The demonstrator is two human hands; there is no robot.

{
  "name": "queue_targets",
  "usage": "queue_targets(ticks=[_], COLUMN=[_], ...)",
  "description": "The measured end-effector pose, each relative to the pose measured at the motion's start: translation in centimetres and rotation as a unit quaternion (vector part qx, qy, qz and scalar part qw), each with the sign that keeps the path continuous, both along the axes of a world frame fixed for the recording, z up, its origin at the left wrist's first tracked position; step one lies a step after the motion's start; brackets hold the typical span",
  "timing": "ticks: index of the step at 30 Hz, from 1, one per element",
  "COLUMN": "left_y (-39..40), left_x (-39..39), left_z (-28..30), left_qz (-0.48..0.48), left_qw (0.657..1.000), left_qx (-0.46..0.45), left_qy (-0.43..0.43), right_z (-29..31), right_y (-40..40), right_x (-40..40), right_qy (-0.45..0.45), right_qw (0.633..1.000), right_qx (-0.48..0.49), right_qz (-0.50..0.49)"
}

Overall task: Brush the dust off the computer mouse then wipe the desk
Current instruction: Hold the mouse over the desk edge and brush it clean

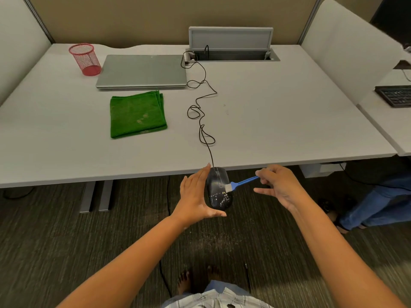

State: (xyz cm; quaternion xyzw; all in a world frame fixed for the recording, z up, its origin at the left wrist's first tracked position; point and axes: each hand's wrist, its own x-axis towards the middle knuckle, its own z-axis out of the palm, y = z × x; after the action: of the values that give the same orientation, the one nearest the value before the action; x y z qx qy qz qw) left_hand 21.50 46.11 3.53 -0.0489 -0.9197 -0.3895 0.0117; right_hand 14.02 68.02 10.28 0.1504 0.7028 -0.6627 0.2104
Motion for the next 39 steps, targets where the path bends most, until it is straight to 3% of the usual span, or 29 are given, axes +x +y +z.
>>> queue_targets(ticks=[18,39], left_y=[0.2,0.2], left_x=[-0.4,-0.4], left_z=[-0.1,0.1], left_qz=[0.0,0.001], left_qw=[1.0,1.0], left_qx=[0.003,0.006], left_qy=[-0.005,0.007], right_z=[-0.8,1.0], right_y=[1.1,-1.4], right_x=[-0.7,-1.1], right_qy=[-0.057,0.016], right_qw=[0.994,1.0], right_qx=[-0.089,-0.024], right_qz=[-0.038,-0.008])
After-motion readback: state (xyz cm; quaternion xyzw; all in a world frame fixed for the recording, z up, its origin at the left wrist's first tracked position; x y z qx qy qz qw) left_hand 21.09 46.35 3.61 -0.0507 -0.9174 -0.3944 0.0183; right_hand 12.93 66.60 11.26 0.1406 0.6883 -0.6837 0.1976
